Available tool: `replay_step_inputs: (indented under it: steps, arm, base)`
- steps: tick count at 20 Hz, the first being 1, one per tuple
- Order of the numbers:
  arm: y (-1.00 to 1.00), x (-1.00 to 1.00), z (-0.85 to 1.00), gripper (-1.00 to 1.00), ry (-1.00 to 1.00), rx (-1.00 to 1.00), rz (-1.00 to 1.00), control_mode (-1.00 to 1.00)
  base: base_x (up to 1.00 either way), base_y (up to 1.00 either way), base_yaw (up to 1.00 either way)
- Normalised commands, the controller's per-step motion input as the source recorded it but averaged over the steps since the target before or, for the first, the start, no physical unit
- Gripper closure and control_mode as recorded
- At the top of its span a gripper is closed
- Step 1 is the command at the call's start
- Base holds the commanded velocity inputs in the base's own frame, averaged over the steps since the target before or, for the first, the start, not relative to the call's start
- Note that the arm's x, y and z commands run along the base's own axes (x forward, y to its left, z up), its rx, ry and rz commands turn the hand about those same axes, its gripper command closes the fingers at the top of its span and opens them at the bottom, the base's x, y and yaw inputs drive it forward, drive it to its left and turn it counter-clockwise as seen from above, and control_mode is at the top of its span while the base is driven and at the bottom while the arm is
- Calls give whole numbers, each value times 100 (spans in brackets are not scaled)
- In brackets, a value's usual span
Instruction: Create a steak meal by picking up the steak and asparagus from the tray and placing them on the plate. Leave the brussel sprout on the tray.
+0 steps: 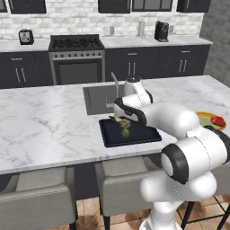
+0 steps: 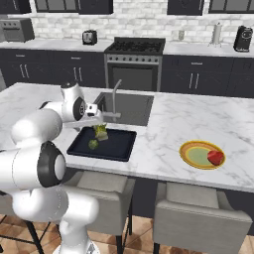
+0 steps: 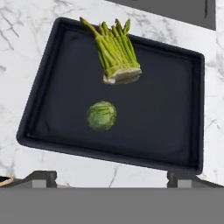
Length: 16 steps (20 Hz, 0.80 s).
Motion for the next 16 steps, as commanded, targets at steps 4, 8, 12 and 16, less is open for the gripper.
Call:
replay_step_inputs:
  steps: [4,8,12,16]
  arm:
    - [0,56,-38,-100,11,0,2,-100]
    - [0,56,-38,-100,11,0,1,-100]
    - [0,56,-38,-100,9,0,0,-100]
    - [0,57,-33,-100,8,0,0,-100]
  base:
    - [0,0,0]
    - [0,0,0]
    - [0,0,0]
    - [0,0,0]
